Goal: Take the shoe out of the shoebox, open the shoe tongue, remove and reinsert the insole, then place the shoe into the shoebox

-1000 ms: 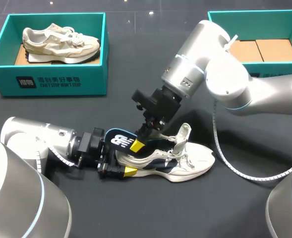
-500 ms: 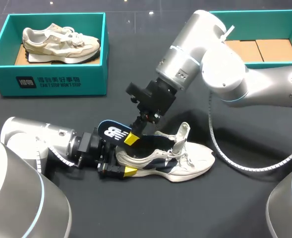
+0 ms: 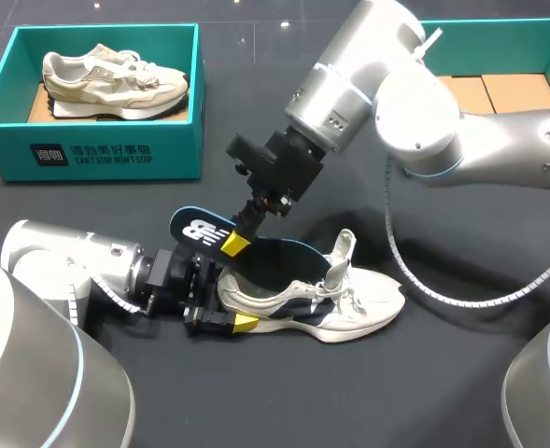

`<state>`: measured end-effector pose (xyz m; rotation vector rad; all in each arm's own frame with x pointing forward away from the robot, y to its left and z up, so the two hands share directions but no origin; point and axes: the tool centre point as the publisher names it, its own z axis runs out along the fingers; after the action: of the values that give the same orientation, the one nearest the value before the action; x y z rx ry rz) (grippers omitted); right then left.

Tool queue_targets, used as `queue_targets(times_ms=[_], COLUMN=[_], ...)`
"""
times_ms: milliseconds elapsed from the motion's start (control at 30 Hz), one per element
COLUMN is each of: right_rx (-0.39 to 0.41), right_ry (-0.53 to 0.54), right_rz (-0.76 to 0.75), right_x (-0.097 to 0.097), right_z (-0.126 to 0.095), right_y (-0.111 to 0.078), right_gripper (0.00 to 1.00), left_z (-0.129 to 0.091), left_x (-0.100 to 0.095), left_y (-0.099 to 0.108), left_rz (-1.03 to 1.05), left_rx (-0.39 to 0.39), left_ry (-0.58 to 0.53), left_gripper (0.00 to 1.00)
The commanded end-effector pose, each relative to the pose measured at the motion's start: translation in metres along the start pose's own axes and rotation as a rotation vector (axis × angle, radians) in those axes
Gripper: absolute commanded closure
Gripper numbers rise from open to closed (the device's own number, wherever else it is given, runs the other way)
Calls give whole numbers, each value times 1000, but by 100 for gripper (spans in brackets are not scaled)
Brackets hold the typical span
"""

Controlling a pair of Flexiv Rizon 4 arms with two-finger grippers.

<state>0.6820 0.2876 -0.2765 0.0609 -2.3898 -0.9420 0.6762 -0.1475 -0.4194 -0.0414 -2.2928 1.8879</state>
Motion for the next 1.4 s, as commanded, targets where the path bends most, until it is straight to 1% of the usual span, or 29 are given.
queue_targets(times_ms=[33, 67, 100, 167, 233, 333, 367, 433, 467, 500, 533, 567, 633, 700, 733, 1133, 1167, 1267, 1400], right_rx=[1, 1, -18, -29, -22, -33, -54, -77, -123, -144, -196, -263, -304, -346, -349, -349, -360, -371, -385], right_ry=[-1, -1, 16, 44, 66, 54, 42, 12, 1, 0, -17, -26, -55, -69, -72, -72, -65, -66, -74], right_rz=[1, 1, -27, -96, -119, -143, -155, -133, -160, -146, -121, -137, -118, -145, -140, -140, -156, -190, -197], right_x=[0, 0, -7, -18, -25, -24, -20, -14, -9, -5, -1, 3, 12, 19, 23, 23, 22, 30, 51], right_z=[1, 1, 4, 7, 4, -7, -11, -19, -23, -27, -31, -36, -44, -50, -53, -53, -56, -76, -103], right_y=[0, 0, 6, 27, 47, 69, 75, 84, 86, 88, 88, 88, 89, 92, 94, 94, 98, 113, 124], right_gripper=[100, 100, 100, 100, 100, 100, 100, 100, 100, 100, 100, 100, 100, 100, 100, 100, 100, 100, 100], left_z=[1, 1, 1, 1, 1, 1, 1, 1, 1, 1, 1, 1, 1, 1, 1, 1, 1, 1, 1], left_x=[-2, -2, -2, -2, -2, -2, -2, -2, -2, -2, -2, -2, -2, -2, -2, -2, -2, -2, -2], left_y=[2, 2, 2, 2, 2, 2, 2, 2, 2, 2, 2, 2, 2, 2, 2, 2, 2, 2, 2], left_rz=[0, 0, 0, 0, 0, 0, 0, 0, 0, 0, 0, 0, 0, 0, 0, 0, 0, 0, 0], left_rx=[0, 0, 0, 0, 0, 0, 0, 0, 0, 0, 0, 0, 0, 0, 0, 0, 0, 0, 0], left_ry=[-1, -1, -1, -1, -1, -1, -1, -1, -1, -1, -1, -1, -1, -1, -1, -1, -1, -1, -1], left_gripper=[100, 100, 100, 100, 100, 100, 100, 100, 100, 100, 100, 100, 100, 100, 100, 100, 100, 100, 100])
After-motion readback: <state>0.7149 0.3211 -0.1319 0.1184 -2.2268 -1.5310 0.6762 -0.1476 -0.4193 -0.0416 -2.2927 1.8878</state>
